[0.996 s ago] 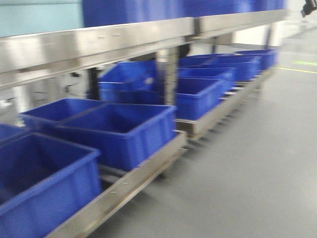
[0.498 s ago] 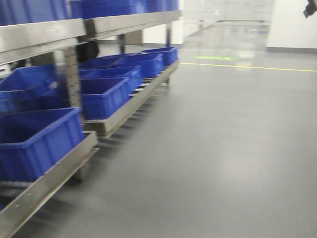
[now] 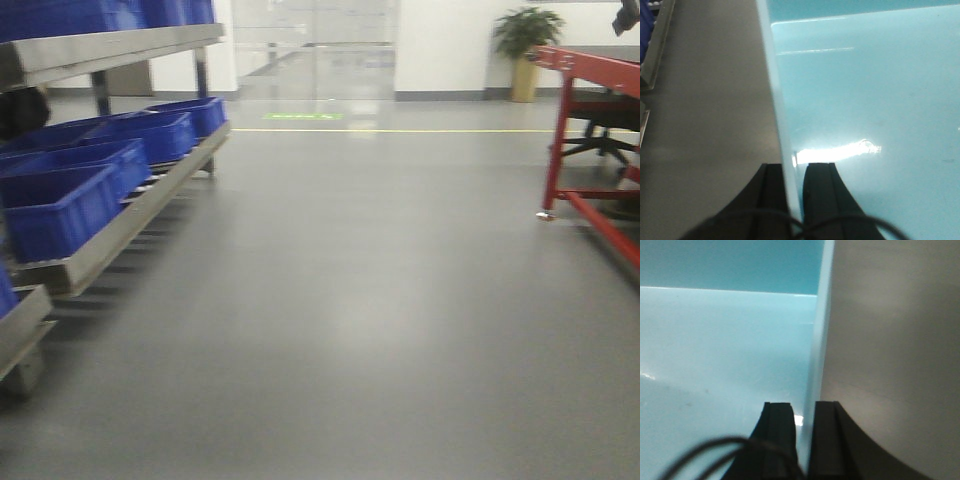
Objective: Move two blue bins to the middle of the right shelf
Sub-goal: 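Drive across the floor past the red table carrying the teal bin, then turn the base toward the shelf of blue bins holding the teal bin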
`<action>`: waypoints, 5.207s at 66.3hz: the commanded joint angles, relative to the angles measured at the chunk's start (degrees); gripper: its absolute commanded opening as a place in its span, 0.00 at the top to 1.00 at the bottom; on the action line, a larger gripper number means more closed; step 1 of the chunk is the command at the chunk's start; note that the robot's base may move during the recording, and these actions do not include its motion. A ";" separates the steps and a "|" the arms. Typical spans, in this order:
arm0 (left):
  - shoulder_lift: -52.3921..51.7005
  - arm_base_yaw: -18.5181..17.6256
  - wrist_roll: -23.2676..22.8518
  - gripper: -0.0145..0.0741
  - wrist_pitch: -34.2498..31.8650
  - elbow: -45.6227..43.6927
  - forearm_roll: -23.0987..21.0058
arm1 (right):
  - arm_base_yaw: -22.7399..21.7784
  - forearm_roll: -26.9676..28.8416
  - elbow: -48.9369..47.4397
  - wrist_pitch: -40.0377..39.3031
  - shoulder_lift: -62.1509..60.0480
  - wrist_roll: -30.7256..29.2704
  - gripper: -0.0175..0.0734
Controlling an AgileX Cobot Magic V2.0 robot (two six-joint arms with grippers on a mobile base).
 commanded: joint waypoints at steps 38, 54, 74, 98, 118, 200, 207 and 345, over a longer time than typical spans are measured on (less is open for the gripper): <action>-0.82 -0.28 0.61 0.96 -2.39 -0.84 -3.22 | 0.25 1.61 -0.71 -4.27 -0.71 -0.71 0.97; -0.82 -0.28 0.61 0.96 -2.39 -0.84 -3.22 | 0.25 1.61 -0.71 -4.27 -0.71 -0.71 0.97; -0.82 -0.28 0.61 0.96 -2.39 -0.84 -3.22 | 0.25 1.61 -0.71 -4.27 -0.71 -0.71 0.97; -0.82 -0.28 0.61 0.96 -2.39 -0.84 -3.22 | 0.25 1.61 -0.71 -4.27 -0.71 -0.71 0.97; -0.82 -0.28 0.61 0.96 -2.39 -0.84 -3.22 | 0.25 1.61 -0.71 -4.27 -0.71 -0.71 0.97; -0.82 -0.28 0.61 0.96 -8.28 -0.84 -3.22 | 0.25 1.61 -0.71 -4.27 -0.71 -0.71 0.97; -0.82 -0.28 0.61 0.96 -10.69 -0.84 -3.22 | 0.25 1.61 -0.71 -4.27 -0.71 -0.71 0.97; -0.71 -0.28 0.61 0.96 -31.19 -0.84 -3.22 | 0.25 1.61 -0.71 -4.27 -0.71 -0.71 0.97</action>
